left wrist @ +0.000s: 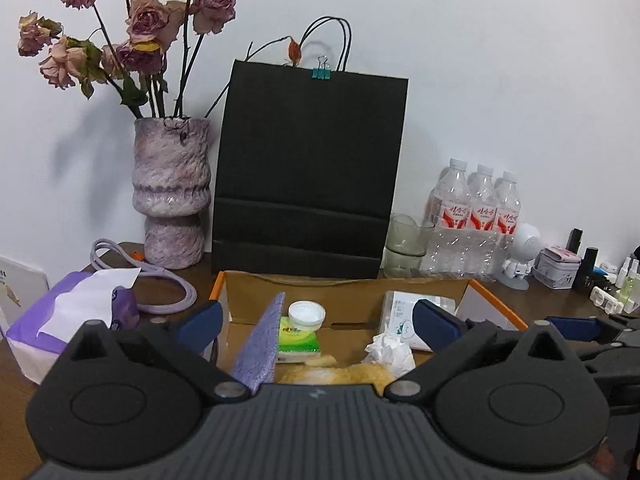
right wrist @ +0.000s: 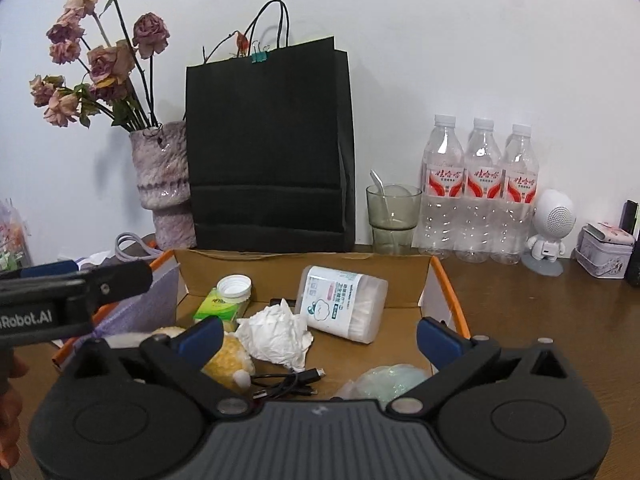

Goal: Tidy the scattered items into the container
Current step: 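Carry the candy and soap bar into the box and open both tools, then withdraw both open tools from the box toward the remaining candies, then grasp a clear-wrapped candy with the right tool while the left tool grasps another, then carry both candies into the box and open both tools, then withdraw both open tools from the box toward the last candy, then grasp the last clear-wrapped candy with the right tool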

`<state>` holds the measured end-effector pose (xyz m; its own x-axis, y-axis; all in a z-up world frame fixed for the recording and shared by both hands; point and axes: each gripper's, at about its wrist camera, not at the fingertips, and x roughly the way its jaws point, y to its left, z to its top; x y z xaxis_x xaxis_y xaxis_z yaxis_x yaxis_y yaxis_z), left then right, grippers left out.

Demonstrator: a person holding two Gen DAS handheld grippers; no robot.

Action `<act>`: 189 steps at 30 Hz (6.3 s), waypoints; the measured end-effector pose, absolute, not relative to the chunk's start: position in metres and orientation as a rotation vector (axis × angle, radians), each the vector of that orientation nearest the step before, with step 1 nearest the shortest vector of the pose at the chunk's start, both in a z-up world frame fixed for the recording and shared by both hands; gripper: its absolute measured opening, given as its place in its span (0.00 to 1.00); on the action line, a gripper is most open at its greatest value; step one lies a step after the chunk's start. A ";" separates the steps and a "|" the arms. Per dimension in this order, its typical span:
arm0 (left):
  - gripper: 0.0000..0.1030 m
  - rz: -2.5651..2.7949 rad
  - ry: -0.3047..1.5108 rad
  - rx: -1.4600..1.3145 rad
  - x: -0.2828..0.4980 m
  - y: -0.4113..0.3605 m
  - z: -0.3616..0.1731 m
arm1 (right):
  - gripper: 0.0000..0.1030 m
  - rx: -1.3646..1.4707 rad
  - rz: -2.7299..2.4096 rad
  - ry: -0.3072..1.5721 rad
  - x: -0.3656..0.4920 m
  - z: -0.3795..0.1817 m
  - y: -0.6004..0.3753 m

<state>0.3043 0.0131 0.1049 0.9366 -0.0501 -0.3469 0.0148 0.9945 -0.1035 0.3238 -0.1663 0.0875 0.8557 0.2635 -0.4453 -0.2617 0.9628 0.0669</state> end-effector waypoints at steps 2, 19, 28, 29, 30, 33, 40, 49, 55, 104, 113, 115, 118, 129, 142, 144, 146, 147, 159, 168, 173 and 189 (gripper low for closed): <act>1.00 -0.027 0.367 -0.102 0.305 0.013 0.104 | 1.00 0.007 0.277 0.474 0.324 0.088 -0.167; 1.00 -0.061 0.385 -0.058 0.256 0.026 0.099 | 1.00 -0.047 0.285 0.490 0.281 0.088 -0.168; 1.00 -0.067 0.509 -0.039 0.226 0.040 0.056 | 0.96 -0.133 0.355 0.582 0.244 0.056 -0.164; 1.00 -0.072 0.522 -0.040 0.226 0.039 0.051 | 0.92 -0.142 0.360 0.598 0.245 0.051 -0.160; 1.00 -0.074 0.536 -0.037 0.227 0.037 0.046 | 0.91 -0.151 0.364 0.611 0.247 0.046 -0.157; 0.96 -0.083 0.573 -0.027 0.233 0.032 0.036 | 0.82 -0.184 0.368 0.648 0.254 0.033 -0.147; 0.74 -0.173 0.623 -0.065 0.249 0.027 0.026 | 0.69 -0.213 0.396 0.633 0.259 0.024 -0.137; 0.27 -0.226 0.655 -0.033 0.260 0.007 0.019 | 0.14 -0.132 0.444 0.706 0.269 0.021 -0.146; 0.15 -0.243 0.637 -0.050 0.251 0.011 0.020 | 0.14 -0.097 0.443 0.701 0.263 0.025 -0.151; 0.15 -0.119 0.384 -0.175 0.325 0.009 0.092 | 0.14 0.049 0.327 0.533 0.338 0.090 -0.176; 1.00 0.030 0.362 -0.203 0.322 0.020 0.092 | 0.99 0.047 0.293 0.526 0.334 0.088 -0.172; 1.00 0.036 0.362 -0.215 0.321 0.025 0.095 | 1.00 0.054 0.296 0.505 0.332 0.090 -0.173; 1.00 0.050 0.371 -0.242 0.321 0.031 0.097 | 1.00 0.060 0.321 0.512 0.332 0.091 -0.172; 1.00 0.043 0.384 -0.228 0.319 0.027 0.098 | 1.00 0.066 0.301 0.527 0.331 0.091 -0.173; 1.00 -0.009 0.307 -0.180 0.266 0.032 0.113 | 1.00 0.033 0.237 0.463 0.291 0.098 -0.177; 1.00 -0.012 0.303 -0.171 0.255 0.034 0.113 | 1.00 0.013 0.238 0.463 0.281 0.096 -0.176; 1.00 -0.017 0.301 -0.160 0.243 0.035 0.108 | 1.00 -0.011 0.240 0.458 0.269 0.094 -0.176; 1.00 -0.024 0.301 -0.151 0.237 0.035 0.104 | 1.00 -0.025 0.242 0.453 0.263 0.092 -0.175; 1.00 -0.041 0.404 -0.140 0.206 0.047 0.054 | 1.00 -0.140 0.337 0.542 0.215 0.045 -0.166; 1.00 -0.087 0.529 -0.155 0.212 0.054 0.031 | 0.94 -0.156 0.429 0.650 0.223 0.021 -0.151; 1.00 -0.087 0.541 -0.159 0.212 0.055 0.029 | 0.79 -0.177 0.457 0.655 0.232 0.012 -0.138; 1.00 -0.119 0.529 -0.144 0.207 0.049 0.031 | 0.18 -0.123 0.476 0.662 0.219 0.021 -0.146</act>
